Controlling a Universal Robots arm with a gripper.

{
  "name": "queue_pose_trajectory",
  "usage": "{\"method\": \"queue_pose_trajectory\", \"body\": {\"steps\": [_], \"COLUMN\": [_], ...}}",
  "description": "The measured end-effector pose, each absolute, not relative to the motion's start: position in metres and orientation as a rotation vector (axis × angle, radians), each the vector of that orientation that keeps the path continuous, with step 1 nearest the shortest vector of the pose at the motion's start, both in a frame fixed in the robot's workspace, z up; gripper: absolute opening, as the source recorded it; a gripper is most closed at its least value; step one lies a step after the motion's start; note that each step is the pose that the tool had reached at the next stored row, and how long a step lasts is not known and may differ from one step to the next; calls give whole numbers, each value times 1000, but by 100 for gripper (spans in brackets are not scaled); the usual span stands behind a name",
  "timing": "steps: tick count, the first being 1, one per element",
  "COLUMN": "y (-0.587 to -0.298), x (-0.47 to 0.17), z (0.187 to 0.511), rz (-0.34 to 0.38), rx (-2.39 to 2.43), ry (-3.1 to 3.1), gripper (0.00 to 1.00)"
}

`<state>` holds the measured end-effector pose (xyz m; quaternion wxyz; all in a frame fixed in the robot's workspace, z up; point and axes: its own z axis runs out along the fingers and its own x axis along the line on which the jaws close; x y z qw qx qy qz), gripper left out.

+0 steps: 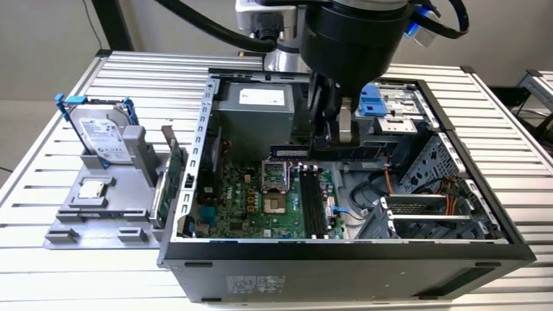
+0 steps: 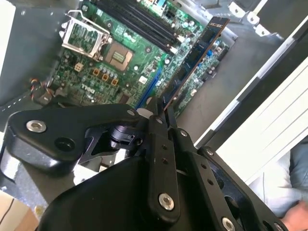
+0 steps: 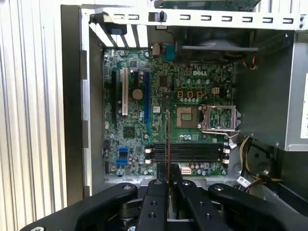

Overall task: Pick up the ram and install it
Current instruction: 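Pick up the ram and move it above insertion slot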

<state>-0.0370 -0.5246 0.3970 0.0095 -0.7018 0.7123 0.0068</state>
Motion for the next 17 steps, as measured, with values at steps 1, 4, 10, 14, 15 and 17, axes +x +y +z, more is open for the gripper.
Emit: {"method": "queue_pose_trajectory", "body": {"steps": [1,4,10,14,15,17], "y": [-525,-525,-525,-525,-525,-525], "x": [-34,-26,-16,-13,-12,-12], "z": [397,397,397,397,397,397], "rz": [21,21,21,21,21,21], "rx": [-2191,-2190,-2173,-2166,-2166,-2166], "ry": [2225,2226,2242,2249,2249,2249], "gripper": [0,0,0,0,0,0]}}
